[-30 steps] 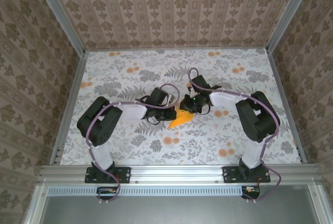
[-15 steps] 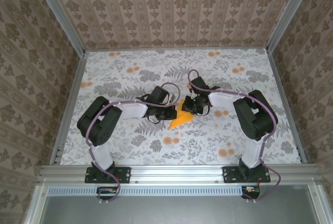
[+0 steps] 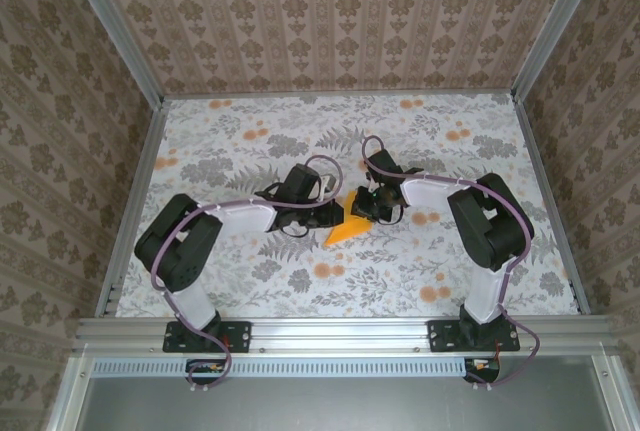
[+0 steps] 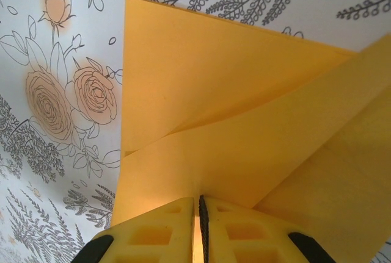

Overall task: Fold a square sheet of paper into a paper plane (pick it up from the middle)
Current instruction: Fourth fold the wing at the center of the table.

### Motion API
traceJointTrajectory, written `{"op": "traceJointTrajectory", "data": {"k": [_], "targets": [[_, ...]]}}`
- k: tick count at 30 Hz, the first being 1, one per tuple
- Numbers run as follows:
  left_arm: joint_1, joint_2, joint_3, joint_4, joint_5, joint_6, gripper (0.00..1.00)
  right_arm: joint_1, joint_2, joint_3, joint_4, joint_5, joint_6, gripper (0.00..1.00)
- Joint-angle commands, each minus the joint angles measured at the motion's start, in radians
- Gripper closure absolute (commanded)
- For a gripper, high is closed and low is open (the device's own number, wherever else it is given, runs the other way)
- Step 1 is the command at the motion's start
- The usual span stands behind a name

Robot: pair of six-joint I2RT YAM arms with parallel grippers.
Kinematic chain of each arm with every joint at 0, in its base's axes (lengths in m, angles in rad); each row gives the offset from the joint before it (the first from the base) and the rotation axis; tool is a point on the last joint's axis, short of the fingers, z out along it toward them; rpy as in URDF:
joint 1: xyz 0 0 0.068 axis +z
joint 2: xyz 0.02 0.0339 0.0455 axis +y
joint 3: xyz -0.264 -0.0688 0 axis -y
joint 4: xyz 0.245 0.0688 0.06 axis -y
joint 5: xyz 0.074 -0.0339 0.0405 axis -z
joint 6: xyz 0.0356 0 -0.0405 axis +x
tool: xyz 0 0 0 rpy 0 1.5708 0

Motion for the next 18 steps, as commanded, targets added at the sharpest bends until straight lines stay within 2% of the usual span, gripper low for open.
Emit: {"op": "traceJointTrajectory", "data": {"k": [1, 18], "targets": [[-0.026, -0.014, -0.021, 0.045, 0.028, -0.041, 0.85, 0.001, 0.01, -0.015, -0.039, 0.04, 0.017, 0.86], [-0.041, 0.066, -0.01, -0.036, -0.046, -0.053, 0.87, -0.001, 0.017, -0.015, -0.049, 0.039, 0.022, 0.86]]}}
